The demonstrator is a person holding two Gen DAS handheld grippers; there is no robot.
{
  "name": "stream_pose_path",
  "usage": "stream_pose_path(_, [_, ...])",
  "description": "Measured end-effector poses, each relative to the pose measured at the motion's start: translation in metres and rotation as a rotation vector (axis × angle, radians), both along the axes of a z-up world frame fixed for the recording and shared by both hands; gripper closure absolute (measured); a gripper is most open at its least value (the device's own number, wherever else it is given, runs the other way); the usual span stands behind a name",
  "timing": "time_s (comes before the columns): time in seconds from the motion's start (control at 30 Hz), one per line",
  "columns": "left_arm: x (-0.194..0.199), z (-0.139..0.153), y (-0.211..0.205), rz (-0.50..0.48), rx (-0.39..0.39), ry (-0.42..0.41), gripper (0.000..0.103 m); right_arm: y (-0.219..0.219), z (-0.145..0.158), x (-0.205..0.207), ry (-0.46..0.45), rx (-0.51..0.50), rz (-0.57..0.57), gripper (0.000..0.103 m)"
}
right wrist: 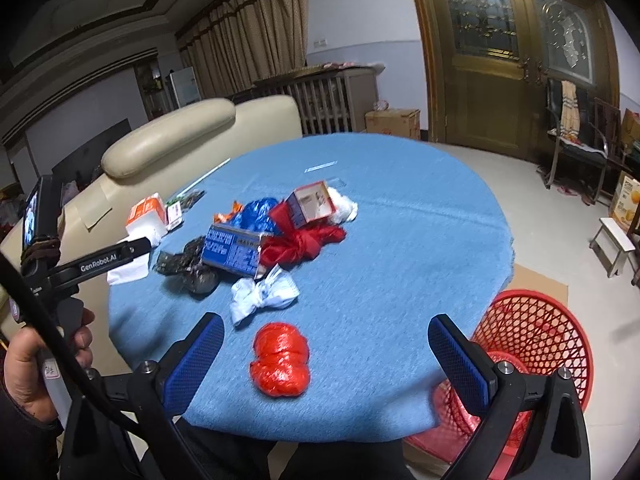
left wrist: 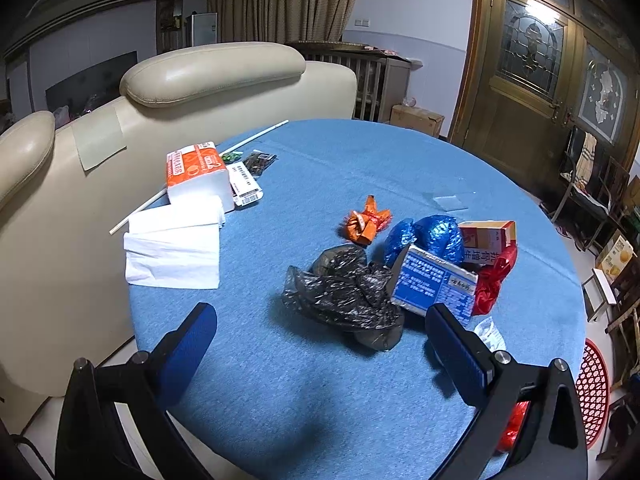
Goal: Collect trash
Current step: 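Grasp the red plastic bag ball with the right gripper while the left gripper grasps the white mask bundle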
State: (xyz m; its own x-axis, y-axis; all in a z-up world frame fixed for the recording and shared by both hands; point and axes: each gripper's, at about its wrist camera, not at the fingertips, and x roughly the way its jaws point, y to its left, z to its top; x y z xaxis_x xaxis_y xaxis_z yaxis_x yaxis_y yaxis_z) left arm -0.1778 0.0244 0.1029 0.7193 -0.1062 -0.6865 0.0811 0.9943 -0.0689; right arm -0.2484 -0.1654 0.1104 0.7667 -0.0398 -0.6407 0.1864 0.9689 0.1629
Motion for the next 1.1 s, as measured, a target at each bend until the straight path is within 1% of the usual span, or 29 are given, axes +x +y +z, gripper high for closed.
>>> stream_pose_path(0.1, [-0.002,-0.009,0.008,0.011,0.009,0.015,0.000,0.005,-0.007,0.003,0.025,0.013,0.032,0.000])
stream_pose_path(0.33, [-0.006,-0.031,0.023,0.029,0.012,0.067,0.000,0.023,-0.039,0.027,0.133,0.052,0.132,0.000])
stream_pose_path(0.43, [-0.004,-0.037,0.020,0.018,0.003,0.094,0.000,0.031,-0.053,0.042,0.175,0.055,0.165,0.001])
stream_pose_path(0.47, [-0.003,-0.039,0.015,-0.003,-0.003,0.099,0.000,0.033,-0.058,0.046,0.186,0.055,0.175,0.002])
stream_pose_path(0.5, [-0.003,-0.039,0.009,-0.026,-0.002,0.100,0.000,0.035,-0.062,0.050,0.197,0.049,0.180,0.006])
stream_pose_path(0.57, [-0.003,-0.040,-0.004,-0.072,0.006,0.099,0.000,0.040,-0.072,0.059,0.230,0.038,0.196,0.018])
stream_pose_path(0.63, [-0.001,-0.039,-0.012,-0.097,0.011,0.096,0.000,0.041,-0.082,0.065,0.256,0.033,0.196,0.022])
stream_pose_path(0.67, [0.000,-0.039,-0.016,-0.106,0.010,0.096,0.000,0.041,-0.086,0.068,0.265,0.028,0.198,0.027])
stream_pose_path(0.7, [0.002,-0.039,-0.018,-0.109,0.011,0.098,0.000,0.041,-0.090,0.071,0.275,0.026,0.200,0.034])
stream_pose_path(0.73, [0.004,-0.039,-0.019,-0.111,0.012,0.101,0.000,0.040,-0.092,0.073,0.288,0.028,0.200,0.051])
stream_pose_path(0.87, [0.007,-0.037,-0.033,-0.157,0.019,0.101,0.000,0.032,-0.092,0.074,0.272,0.057,0.195,0.052])
stream_pose_path(0.97, [0.006,-0.037,-0.055,-0.240,0.019,0.109,0.000,0.016,-0.089,0.069,0.254,0.077,0.154,0.052])
stream_pose_path(1.1, [0.009,-0.049,-0.092,-0.359,0.039,0.143,0.000,-0.011,-0.081,0.058,0.223,0.099,0.085,0.052])
